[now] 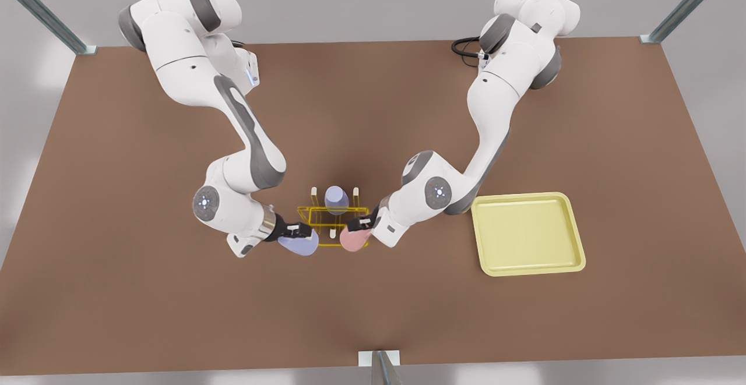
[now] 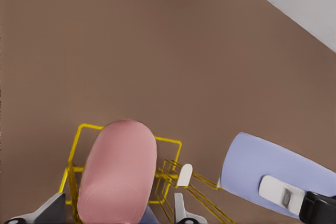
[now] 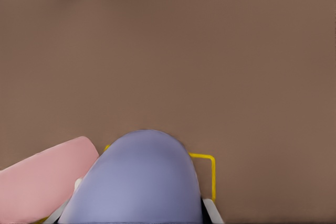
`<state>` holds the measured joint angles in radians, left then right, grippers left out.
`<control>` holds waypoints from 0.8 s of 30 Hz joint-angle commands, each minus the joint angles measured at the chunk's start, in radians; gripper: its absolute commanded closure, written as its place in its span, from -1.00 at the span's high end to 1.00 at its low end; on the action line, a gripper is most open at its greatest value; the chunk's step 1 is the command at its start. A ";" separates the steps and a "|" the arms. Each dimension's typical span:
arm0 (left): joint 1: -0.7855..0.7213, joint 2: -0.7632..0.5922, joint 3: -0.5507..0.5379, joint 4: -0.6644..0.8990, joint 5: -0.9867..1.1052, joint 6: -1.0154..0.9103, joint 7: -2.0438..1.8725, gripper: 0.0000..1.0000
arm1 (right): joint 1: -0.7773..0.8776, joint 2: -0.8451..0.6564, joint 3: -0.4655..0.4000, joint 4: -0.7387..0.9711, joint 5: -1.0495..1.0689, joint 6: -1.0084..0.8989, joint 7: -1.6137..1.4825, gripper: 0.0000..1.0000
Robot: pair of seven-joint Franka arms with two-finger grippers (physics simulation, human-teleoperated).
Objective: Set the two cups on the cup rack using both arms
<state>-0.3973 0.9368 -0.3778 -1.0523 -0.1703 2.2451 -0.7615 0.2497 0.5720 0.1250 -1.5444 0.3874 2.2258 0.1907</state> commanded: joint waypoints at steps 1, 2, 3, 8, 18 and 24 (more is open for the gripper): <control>0.000 -0.007 0.007 0.002 0.005 0.005 -0.116 1.00 | 0.011 0.003 0.002 -0.005 -0.008 -0.009 0.285 0.48; 0.006 -0.022 0.039 0.032 0.003 -0.085 -0.113 1.00 | 0.014 0.003 0.002 -0.005 -0.008 -0.020 0.282 0.48; 0.006 -0.024 0.100 0.141 0.003 -0.284 -0.110 1.00 | 0.016 0.012 0.002 -0.005 -0.008 -0.021 0.282 0.48; 0.198 -0.276 0.132 0.193 0.345 -1.091 0.482 1.00 | 0.000 0.006 0.018 0.000 0.001 -0.021 0.277 0.48; 0.331 -0.587 0.258 -0.219 0.195 -0.961 0.797 1.00 | -0.015 -0.043 0.021 -0.003 0.033 -0.089 0.245 0.48; 0.330 -0.579 0.258 -0.219 0.198 -0.969 0.792 1.00 | -0.007 -0.047 0.022 -0.031 0.033 -0.138 0.230 0.48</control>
<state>-0.0675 0.3574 -0.1194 -1.2724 0.0321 1.3184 -0.2829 0.2387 0.5241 0.1494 -1.5729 0.3902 2.1298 0.4147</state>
